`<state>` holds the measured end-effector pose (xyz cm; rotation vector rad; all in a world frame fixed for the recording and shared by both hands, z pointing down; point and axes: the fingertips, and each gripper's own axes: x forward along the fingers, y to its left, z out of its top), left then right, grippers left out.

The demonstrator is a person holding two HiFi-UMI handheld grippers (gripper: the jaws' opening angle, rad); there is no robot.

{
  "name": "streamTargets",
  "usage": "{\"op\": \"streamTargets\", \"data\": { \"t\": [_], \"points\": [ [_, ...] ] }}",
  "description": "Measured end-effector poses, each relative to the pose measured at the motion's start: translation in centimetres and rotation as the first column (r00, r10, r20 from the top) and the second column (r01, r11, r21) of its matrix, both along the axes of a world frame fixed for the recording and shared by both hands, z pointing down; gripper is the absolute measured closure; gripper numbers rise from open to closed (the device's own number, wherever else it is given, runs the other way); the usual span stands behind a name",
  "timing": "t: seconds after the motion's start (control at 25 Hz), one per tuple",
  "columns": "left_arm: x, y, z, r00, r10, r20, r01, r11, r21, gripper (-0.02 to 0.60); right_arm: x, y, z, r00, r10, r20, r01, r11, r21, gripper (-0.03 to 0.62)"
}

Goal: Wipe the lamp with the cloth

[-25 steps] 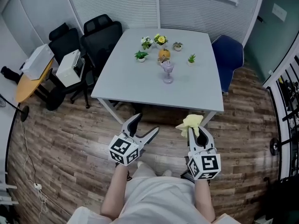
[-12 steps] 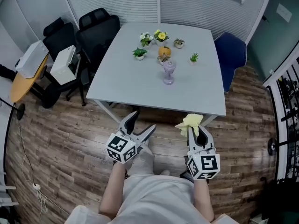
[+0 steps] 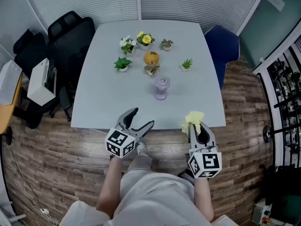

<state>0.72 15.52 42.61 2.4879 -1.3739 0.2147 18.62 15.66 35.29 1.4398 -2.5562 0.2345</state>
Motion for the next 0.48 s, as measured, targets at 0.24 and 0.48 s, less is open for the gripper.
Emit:
{"op": "streamTargets", "data": {
  "t": [0.24,0.48],
  "points": [
    [-1.9,-6.9,2.7,0.993,0.115,0.008,-0.115,0.992,-0.057,0.241,-2.1,-4.7,1.2,0.995,0.091,-0.025,-0.092,0.995,-0.038,0.522],
    [-2.6,-10.6,6.1,0.964,0.260,0.052,-0.253,0.961,-0.114,0.241,-3.3,-8.0,1.7,0.985,0.162,-0.052,-0.165,0.986,-0.040,0.522]
  ]
}}
